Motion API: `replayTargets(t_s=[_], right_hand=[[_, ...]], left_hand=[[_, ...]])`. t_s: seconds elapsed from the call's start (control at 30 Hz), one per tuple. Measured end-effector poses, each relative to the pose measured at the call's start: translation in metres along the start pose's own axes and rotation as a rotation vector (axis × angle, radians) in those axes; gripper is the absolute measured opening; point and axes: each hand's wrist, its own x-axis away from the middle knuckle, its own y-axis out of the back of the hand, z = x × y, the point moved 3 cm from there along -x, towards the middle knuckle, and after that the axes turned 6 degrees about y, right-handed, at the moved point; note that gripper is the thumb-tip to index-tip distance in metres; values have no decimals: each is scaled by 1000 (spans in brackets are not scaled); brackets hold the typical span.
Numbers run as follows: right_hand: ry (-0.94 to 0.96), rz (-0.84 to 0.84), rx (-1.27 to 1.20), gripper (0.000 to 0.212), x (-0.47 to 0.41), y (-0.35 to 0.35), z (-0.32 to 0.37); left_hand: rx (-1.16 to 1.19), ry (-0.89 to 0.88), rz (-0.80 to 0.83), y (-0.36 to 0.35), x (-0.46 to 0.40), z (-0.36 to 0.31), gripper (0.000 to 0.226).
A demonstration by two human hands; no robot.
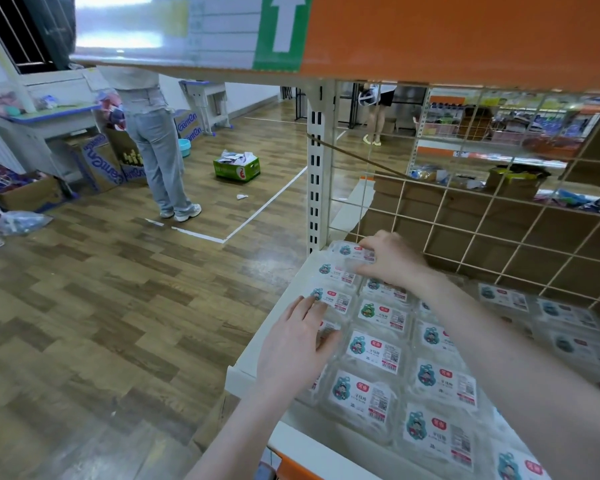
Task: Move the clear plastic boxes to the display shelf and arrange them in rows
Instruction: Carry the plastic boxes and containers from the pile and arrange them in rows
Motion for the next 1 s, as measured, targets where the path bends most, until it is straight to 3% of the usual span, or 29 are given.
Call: replayTargets(t_s=[0.1, 0.23, 0.5, 0.67, 1.0], right_hand=[[-43, -71, 43, 45, -9, -8, 5], [-80, -118, 52, 37, -14, -11, 11], [-71, -158, 59, 37, -15, -14, 12], [-61, -167, 47, 40, -14, -13, 11], [-46, -187, -66, 36, 17, -4, -8]], left_hand=[[-16, -2, 13, 1, 0, -1, 79], [-11, -12, 2, 0, -1, 0, 53], [16, -12, -15, 3, 2, -2, 81], [8, -44, -22, 6, 0, -5, 53], [-61, -11, -50, 16, 0, -16, 44]])
